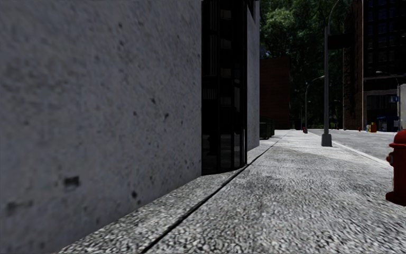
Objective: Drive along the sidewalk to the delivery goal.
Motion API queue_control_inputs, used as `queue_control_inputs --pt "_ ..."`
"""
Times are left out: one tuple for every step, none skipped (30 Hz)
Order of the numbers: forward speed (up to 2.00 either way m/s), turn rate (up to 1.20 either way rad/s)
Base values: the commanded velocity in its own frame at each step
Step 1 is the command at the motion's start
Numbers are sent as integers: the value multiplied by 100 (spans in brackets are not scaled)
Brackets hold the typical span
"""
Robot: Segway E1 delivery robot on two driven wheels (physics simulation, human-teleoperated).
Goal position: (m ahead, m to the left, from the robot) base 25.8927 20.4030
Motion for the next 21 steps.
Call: queue_control_inputs --pt "200 -55" --pt "200 -55" --pt "200 -55" --pt "200 -55" --pt "200 -55" --pt "200 -55" --pt "200 -55" --pt "200 -55" --pt "200 -55" --pt "200 -55" --pt "200 -55" --pt "200 -55" --pt "200 -55" --pt "200 -55" --pt "200 -55" --pt "200 -55" --pt "200 -55" --pt "200 -55" --pt "200 -55" --pt "200 -55" --pt "200 -55"
